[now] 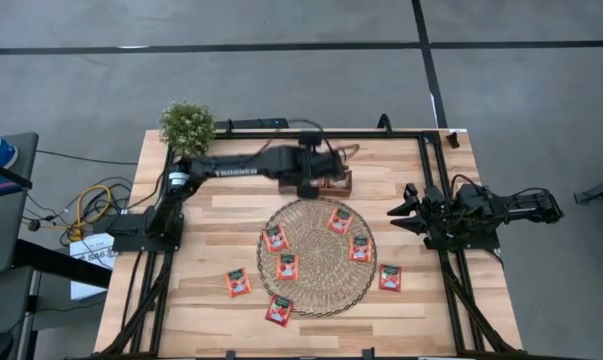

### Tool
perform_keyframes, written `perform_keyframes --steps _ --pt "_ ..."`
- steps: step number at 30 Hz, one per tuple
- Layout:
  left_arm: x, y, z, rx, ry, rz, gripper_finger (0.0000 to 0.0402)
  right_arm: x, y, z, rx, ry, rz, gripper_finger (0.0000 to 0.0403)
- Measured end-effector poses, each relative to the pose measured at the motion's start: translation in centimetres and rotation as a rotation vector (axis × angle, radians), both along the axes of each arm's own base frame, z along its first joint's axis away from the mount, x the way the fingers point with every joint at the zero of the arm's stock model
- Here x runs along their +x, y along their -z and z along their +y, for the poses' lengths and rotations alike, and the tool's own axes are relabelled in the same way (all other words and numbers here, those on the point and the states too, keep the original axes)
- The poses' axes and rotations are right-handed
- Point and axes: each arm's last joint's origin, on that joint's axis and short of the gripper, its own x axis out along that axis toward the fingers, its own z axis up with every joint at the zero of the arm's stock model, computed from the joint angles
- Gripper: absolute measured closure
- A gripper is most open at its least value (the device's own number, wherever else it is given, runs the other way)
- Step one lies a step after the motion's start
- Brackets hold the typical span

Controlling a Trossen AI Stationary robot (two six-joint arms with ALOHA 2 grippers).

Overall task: Pick & Place Tea
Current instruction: Put the red tea bag into the middle section of the wooden organizer

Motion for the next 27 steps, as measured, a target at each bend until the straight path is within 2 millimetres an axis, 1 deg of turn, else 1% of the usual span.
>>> perform_keyframes --steps 3,6,8,12,15,19,23,27 --pt "-0.1 0.2 1.8 0.017 -0.003 0.024 0.0401 0.0 0.0 0.0 0.0 0.0 0.0 0.0282" --pt "0.1 1.1 2.5 0.009 0.012 0.052 0.0401 0.0 0.0 0.0 0.0 0.0 0.0 0.0282" --pt "0.4 2.0 2.5 0.01 0.026 0.065 0.0401 0.0 0.0 0.0 0.0 0.0 0.0 0.0282" --pt "1.1 4.6 2.2 0.007 0.039 0.133 0.0401 0.0 0.0 0.0 0.0 0.001 0.002 0.0282" --pt "1.5 5.8 2.4 0.042 0.032 0.168 0.0401 0.0 0.1 0.0 0.0 0.002 0.006 0.0282" --pt "2.0 6.7 2.7 0.103 0.021 0.19 0.0401 0.0 0.1 0.0 0.0 0.002 0.007 0.0282" --pt "2.2 7.1 2.7 0.109 0.02 0.195 0.0401 0.0 0.1 0.0 0.0 0.002 0.008 0.0282" --pt "2.4 7.3 2.3 0.11 0.034 0.202 0.0401 0.0 0.1 0.0 -0.001 0.002 0.009 0.0282"
